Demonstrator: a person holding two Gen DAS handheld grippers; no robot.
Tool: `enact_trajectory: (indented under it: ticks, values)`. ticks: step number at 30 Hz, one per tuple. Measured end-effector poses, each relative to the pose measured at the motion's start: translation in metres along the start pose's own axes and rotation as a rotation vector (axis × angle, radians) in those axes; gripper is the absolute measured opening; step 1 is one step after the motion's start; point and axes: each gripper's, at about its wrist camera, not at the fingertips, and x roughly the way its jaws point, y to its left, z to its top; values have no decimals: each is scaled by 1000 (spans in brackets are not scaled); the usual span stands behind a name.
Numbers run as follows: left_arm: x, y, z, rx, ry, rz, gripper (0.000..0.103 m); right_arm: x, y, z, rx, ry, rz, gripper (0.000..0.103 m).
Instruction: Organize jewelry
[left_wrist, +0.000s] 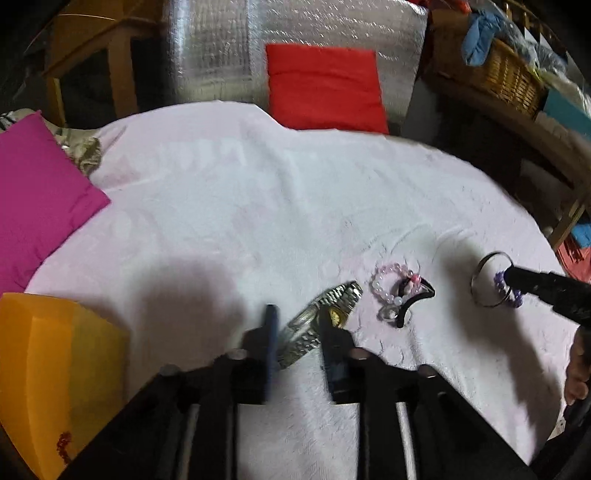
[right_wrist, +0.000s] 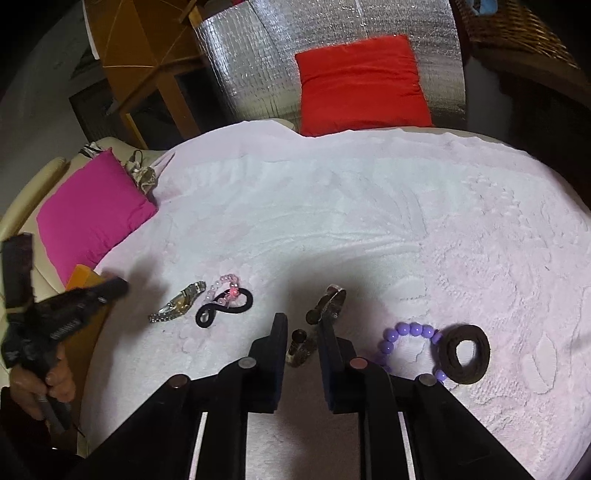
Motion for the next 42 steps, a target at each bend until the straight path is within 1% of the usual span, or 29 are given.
enact_trajectory:
  ticks: [2,3,6,8,10,13,15,16,18,19,20,24,25,27,33,35,37,38,40,41,42]
  values:
    - [9,-8,0,24,-2,6,45,-1,-1,1,12,-5,9,16]
    - [15,-11,1,32,4,11,47,-2,-2,1,18,-7,11,16]
    - [32,-22,4,46,24,0,47,-2,-5,2,30,-2,18,16]
    - [48,-27,5,57,57,11,47,-2,-10,1,42,0,22,16]
    - [58,-28,5,50,70,14,47,-1,-14,1,55,5,24,16]
    - [65,-31,6,40,70,-8,47,2,-18,0,62,16,22,16]
    - [67,-34,8,46,65,-8,47,5,-18,0,61,21,22,16]
    - [68,-34,8,35,66,-15,44,5,-17,-1,59,22,23,16]
    - [68,-32,8,23,70,-20,35,3,-15,-1,51,17,26,15]
    - [67,-32,9,20,73,-15,20,2,-14,-2,47,13,26,12]
    - [67,-31,10,13,75,-8,13,0,-13,-2,41,5,27,11]
    - [58,-25,9,-15,66,-20,8,-9,-6,0,24,-32,39,9]
    - [53,-23,10,-25,56,-31,3,-11,-4,0,20,-37,41,9]
    - [41,-18,10,-37,35,-37,3,-16,1,1,7,-50,45,6]
    - [7,-4,11,-85,-26,-77,3,-27,9,2,1,-73,59,6]
    - [-10,1,11,-100,-54,-81,3,-32,12,2,1,-78,71,6]
    - [-26,3,12,-105,-92,-93,3,-35,15,3,-11,-77,65,6]
    - [-35,4,11,-105,-114,-90,3,-35,15,4,-6,-68,54,6]
    - [-49,6,10,-116,-139,-100,3,-31,8,5,45,-29,69,7]
    - [-57,6,8,-120,-154,-109,3,-27,5,4,63,-4,73,9]
    - [-63,6,8,-117,-167,-110,3,-22,3,3,74,19,51,10]
